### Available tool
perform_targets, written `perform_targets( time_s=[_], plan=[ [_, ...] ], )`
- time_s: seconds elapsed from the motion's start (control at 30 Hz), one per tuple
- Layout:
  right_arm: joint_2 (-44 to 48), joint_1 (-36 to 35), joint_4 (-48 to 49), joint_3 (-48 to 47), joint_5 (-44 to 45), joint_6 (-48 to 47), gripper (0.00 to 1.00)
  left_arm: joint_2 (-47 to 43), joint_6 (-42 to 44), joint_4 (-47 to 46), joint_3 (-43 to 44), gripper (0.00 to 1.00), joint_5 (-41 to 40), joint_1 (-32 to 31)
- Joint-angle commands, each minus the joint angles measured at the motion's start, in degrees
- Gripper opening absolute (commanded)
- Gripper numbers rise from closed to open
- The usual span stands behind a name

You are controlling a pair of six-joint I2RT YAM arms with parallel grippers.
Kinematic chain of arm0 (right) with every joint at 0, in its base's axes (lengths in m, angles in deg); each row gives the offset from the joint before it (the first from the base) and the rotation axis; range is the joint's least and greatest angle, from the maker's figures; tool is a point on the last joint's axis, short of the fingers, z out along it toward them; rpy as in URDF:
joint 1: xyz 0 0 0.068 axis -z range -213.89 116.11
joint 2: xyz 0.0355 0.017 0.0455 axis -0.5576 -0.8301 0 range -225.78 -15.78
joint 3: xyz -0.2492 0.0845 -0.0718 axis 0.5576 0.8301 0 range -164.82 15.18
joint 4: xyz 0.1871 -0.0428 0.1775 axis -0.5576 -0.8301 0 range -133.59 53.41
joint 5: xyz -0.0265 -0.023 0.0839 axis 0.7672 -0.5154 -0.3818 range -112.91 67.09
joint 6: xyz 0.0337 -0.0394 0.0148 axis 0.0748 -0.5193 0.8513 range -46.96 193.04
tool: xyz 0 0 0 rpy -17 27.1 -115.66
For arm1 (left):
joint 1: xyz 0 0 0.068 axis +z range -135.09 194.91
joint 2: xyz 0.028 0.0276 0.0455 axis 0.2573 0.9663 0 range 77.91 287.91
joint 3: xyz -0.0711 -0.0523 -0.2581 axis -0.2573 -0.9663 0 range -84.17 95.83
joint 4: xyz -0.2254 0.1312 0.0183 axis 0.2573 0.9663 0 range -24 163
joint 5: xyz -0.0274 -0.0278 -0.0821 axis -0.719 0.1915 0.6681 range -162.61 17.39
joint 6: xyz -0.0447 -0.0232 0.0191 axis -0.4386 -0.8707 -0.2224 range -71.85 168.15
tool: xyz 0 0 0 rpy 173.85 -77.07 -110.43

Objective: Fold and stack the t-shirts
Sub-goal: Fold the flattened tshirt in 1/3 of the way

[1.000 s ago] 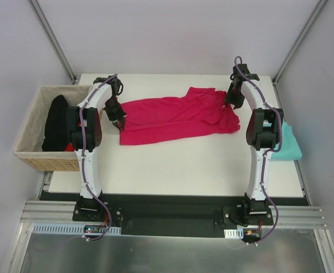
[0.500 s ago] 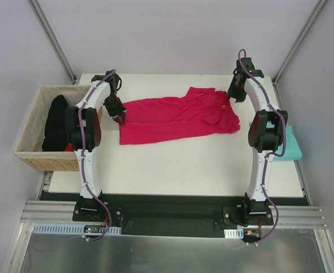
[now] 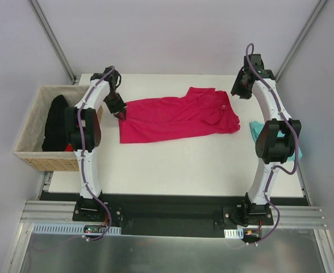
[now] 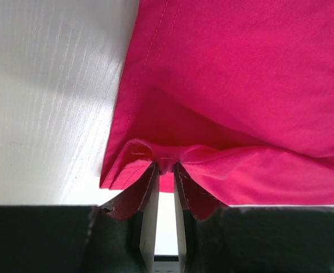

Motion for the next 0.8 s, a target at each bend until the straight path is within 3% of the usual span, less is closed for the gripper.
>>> perform_targets(
  time_s=[0.0, 0.43, 0.77],
  plan=[
    [4.2, -0.2, 1.0, 2.4, -0.4, -1.1, 0.41, -4.3, -2.5, 0.6, 0.4, 0.15, -2.1, 1.3],
    [3.6, -0.2, 1.3, 2.7, -2.5, -0.7, 0.39, -6.8, -4.0, 0.5, -5.7, 0.15, -4.5, 1.4],
    [2.9, -1.0, 2.8, 7.5, -3.8, 0.7, 0.27, -9.6, -3.8, -0.5, -4.7, 0.15, 0.9, 1.4]
  ],
)
